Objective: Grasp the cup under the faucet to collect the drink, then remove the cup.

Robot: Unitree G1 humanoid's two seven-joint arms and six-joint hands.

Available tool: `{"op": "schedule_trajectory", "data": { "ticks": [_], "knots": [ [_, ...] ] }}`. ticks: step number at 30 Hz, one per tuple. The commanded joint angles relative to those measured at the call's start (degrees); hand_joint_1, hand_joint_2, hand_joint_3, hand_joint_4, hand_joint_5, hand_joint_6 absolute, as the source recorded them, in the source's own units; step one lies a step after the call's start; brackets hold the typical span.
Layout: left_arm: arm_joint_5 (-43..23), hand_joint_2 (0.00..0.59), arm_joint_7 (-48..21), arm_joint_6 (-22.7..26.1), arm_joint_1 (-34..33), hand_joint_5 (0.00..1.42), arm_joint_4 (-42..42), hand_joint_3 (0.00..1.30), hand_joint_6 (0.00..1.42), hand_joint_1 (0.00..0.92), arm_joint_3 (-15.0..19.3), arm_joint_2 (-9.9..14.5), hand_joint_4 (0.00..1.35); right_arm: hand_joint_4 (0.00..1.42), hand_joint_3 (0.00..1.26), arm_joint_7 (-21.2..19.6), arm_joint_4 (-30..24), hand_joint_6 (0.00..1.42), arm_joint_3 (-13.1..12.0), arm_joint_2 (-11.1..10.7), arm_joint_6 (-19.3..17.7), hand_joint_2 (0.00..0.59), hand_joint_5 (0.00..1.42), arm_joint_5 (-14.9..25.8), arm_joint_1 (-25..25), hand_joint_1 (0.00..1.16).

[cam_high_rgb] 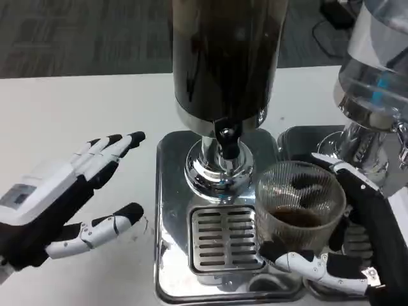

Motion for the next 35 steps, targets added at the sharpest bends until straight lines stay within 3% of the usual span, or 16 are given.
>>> {"op": "schedule_trajectory", "data": {
  "ticks": [1, 10, 24, 30, 35],
  "knots": [
    [-1.0, 0.249, -1.4, 2.1, 1.1, 0.00, -4.0, 0.00, 0.00, 0.000, -0.7, 0.5, 0.00, 0.50, 0.36, -0.6, -2.8, 1.14, -1.2, 1.4, -1.2, 0.187, 0.80, 2.4, 1.6, 0.98],
    [-4.9, 0.249, -5.5, 5.5, 3.5, 0.00, -8.9, 0.00, 0.00, 0.000, 0.7, 2.7, 0.00, 0.50, 0.37, 0.3, -5.4, 1.14, -1.1, 2.6, -0.9, 0.196, 0.80, 2.1, 2.6, 0.98],
    [-5.5, 0.249, -6.5, 6.7, 6.0, 0.00, -11.3, 0.00, 0.00, 0.000, 1.4, 2.9, 0.00, 0.51, 0.37, 0.9, -5.7, 1.14, -0.8, 2.6, -1.0, 0.199, 0.80, 1.9, 3.3, 0.98],
    [-8.0, 0.255, -8.9, 7.2, 11.3, 0.00, -15.3, 0.00, 0.00, 0.000, 5.4, 6.0, 0.00, 0.51, 0.37, 1.5, -5.3, 1.14, -1.4, 2.3, -1.3, 0.199, 0.80, 2.3, 2.7, 0.98],
    [-9.0, 0.259, -10.0, 7.6, 12.4, 0.00, -16.5, 0.00, 0.00, 0.000, 5.7, 5.9, 0.00, 0.51, 0.37, 1.7, -5.6, 1.14, -1.5, 2.3, -1.3, 0.199, 0.80, 2.2, 3.0, 0.98]
  ]
}}
